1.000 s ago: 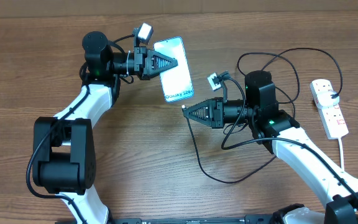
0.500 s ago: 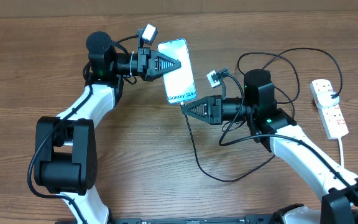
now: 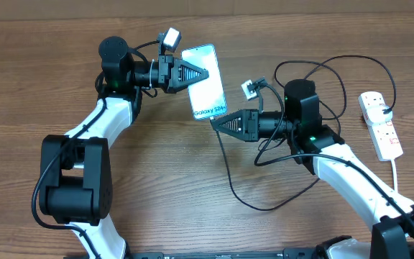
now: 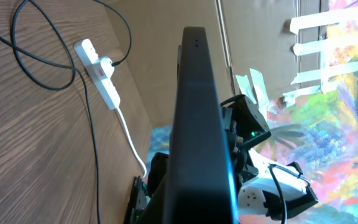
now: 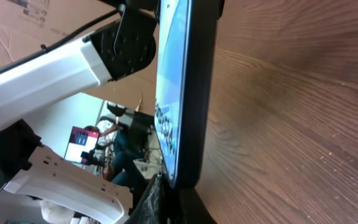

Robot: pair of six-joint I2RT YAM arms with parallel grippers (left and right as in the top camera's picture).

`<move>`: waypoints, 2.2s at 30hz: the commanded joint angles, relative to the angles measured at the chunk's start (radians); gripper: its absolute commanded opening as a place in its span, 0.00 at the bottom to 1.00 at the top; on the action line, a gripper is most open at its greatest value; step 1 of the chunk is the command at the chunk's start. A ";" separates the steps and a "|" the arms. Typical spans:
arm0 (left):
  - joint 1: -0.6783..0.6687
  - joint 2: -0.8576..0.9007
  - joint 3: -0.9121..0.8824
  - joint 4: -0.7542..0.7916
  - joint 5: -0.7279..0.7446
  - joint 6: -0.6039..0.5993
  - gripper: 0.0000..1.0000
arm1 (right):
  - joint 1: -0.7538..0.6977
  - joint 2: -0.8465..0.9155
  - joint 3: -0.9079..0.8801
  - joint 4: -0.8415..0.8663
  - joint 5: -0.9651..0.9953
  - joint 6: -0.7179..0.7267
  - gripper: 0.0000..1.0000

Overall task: Plug charger to phone and switch on socket
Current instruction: 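Bring the plug to the bottom of the phone held upright by left gripper, then push the USB-C plug into the phone's bottom port with the right gripper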

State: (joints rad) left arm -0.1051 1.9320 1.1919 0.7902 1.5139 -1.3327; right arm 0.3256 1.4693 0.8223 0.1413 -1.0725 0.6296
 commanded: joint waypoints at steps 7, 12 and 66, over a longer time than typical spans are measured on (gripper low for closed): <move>-0.007 -0.003 0.018 0.008 0.020 -0.007 0.04 | -0.023 0.005 -0.003 0.007 0.002 0.029 0.04; -0.010 -0.003 0.018 0.008 0.021 -0.007 0.04 | -0.010 0.005 -0.003 0.008 0.025 0.029 0.04; -0.105 -0.003 -0.118 0.023 0.068 0.069 0.04 | -0.011 0.007 -0.003 0.051 0.082 0.051 0.07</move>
State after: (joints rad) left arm -0.1390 1.9320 1.1023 0.8001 1.4471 -1.3060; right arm 0.3164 1.4815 0.7906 0.1780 -1.0454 0.6827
